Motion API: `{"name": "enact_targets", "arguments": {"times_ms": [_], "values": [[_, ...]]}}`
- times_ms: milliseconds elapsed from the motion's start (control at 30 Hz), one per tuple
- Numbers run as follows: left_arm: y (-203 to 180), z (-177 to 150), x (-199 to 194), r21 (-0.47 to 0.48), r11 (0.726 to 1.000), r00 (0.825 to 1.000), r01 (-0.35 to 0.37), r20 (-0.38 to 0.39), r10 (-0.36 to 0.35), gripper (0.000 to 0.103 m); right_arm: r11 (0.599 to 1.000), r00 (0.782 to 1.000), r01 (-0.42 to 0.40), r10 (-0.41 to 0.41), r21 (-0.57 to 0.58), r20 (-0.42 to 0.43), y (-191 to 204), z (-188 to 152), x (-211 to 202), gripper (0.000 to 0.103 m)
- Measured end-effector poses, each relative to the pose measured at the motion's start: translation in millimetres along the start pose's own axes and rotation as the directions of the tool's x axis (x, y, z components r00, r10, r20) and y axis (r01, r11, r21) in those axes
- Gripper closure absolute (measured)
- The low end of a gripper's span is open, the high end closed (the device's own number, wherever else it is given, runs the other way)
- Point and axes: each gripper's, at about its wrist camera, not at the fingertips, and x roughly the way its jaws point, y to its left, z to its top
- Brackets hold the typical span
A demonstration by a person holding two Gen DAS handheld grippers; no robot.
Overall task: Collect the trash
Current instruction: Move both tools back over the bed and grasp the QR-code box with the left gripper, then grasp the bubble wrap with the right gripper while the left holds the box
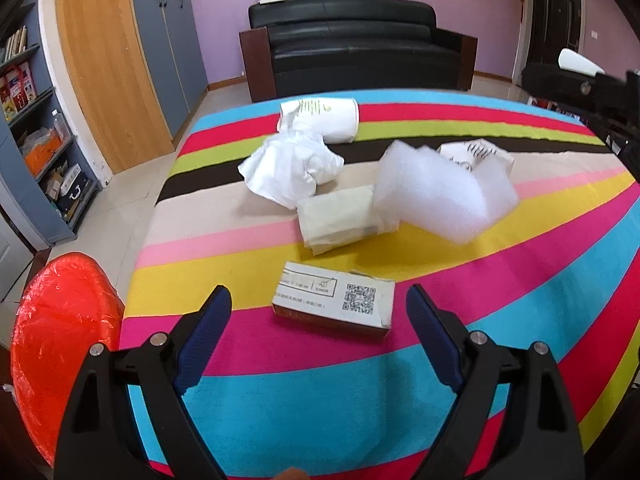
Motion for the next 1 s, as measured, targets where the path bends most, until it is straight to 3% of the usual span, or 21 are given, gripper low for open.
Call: {"name": "enact_targets", "arguments": {"times_ms": [367, 500, 1000], "values": [[-1.9, 4.7, 20.0, 0.024, 1.0, 0.997, 0.007, -0.081, -0.005, 0.017, 1.0, 0.999, 0.009, -0.009, -0.002, -0.037, 3.0, -1.5, 7.1, 0.022], [-3.3, 4.8, 23.0, 0.034, 0.999, 0.996, 0.007, -0.091, -0.004, 0.035, 1.0, 0.999, 0.006, -0.006, -0.003, -0.049, 5.9, -2.5, 9.8, 0.02], [16.1, -0.6, 2.2, -0.024, 1.0, 0.998, -0.016, -0.061, 0.014, 0.036, 0.998, 0.99, 0.005, 0.004, 0.064, -0.142, 32.3, -18.7, 41.7, 0.02]]}}
